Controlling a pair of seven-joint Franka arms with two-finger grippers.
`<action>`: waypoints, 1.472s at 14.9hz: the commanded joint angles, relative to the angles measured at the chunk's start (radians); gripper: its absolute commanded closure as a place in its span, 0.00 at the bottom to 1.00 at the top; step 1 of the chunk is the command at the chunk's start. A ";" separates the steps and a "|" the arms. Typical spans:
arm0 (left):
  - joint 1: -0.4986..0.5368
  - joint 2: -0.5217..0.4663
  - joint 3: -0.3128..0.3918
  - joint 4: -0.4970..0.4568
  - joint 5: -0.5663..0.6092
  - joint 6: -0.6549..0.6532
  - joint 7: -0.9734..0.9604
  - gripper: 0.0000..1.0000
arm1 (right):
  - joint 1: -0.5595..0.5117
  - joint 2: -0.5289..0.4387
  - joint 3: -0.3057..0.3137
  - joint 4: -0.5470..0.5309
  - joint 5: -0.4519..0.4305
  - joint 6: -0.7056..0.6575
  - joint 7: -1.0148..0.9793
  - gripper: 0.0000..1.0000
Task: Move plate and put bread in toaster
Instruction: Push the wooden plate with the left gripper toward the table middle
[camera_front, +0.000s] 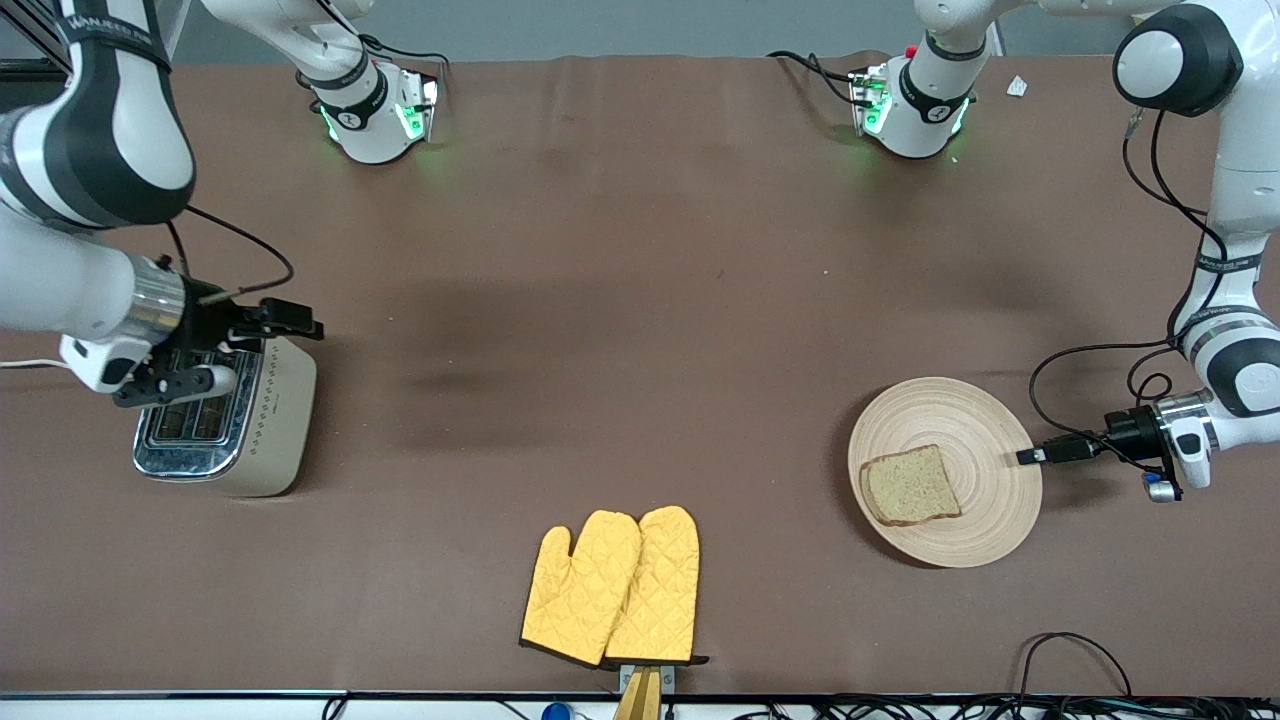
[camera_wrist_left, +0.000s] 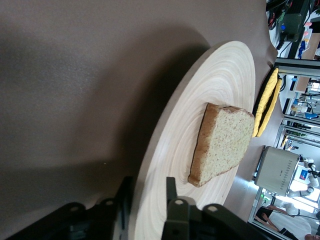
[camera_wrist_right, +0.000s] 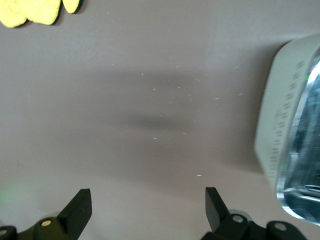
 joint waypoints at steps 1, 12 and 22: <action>0.001 0.012 -0.001 0.014 -0.021 0.002 0.031 0.83 | 0.082 0.088 0.001 -0.005 0.022 0.056 0.252 0.00; -0.010 -0.052 -0.119 0.040 -0.022 -0.190 -0.042 1.00 | 0.165 0.158 -0.001 -0.016 0.111 0.200 0.349 0.00; -0.221 -0.201 -0.404 -0.205 -0.077 0.394 -0.262 1.00 | 0.098 0.164 -0.001 -0.022 0.114 0.191 0.238 0.00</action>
